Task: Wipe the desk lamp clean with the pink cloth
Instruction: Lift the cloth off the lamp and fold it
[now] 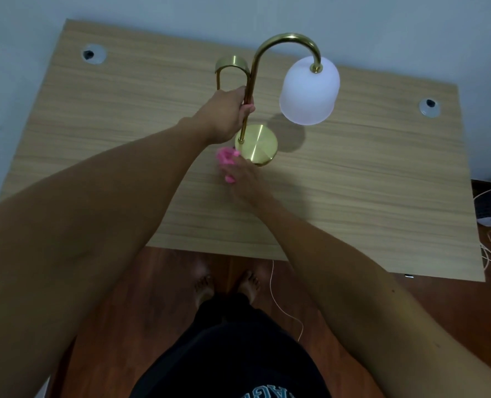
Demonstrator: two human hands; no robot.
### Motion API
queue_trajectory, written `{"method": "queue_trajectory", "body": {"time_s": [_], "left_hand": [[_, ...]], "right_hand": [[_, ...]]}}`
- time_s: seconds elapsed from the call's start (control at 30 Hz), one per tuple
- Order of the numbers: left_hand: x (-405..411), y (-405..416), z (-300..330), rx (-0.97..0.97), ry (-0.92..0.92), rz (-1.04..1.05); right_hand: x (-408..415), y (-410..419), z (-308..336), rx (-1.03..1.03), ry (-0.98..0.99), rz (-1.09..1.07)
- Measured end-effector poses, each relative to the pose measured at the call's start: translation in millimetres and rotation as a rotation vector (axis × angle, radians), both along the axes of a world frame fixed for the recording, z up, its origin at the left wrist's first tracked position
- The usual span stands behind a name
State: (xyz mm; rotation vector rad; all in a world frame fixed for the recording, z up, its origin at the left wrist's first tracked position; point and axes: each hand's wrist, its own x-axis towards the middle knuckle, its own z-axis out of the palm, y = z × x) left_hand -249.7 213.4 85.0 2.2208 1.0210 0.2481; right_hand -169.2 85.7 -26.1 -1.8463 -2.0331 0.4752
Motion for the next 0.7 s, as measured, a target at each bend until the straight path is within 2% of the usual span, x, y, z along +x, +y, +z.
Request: {"method": "queue_trajectory", "body": {"time_s": [0.07, 0.23, 0.33, 0.43, 0.53, 0.7], "left_hand": [[0, 1, 0, -0.018, 0.012, 0.001], [-2, -5, 3, -0.149, -0.012, 0.055], [-18, -21, -1, -0.200, 0.010, 0.096], [-41, -31, -13, -0.247, -0.011, 0.188], [-59, -40, -17, -0.509, -0.145, 0.275], [-75, -58, -12, -0.981, -0.292, 0.311]], "right_hand": [[-14, -3, 19, -0.088, 0.178, -0.016], [-25, -10, 40, -0.365, 0.756, -0.336], [-14, -15, 55, -0.514, 1.117, -0.458], [-1, -22, 69, -0.610, 1.353, -0.550], [12, -28, 76, -0.645, 1.471, -0.656], [25, -43, 102, -0.595, 1.673, -0.673]]}}
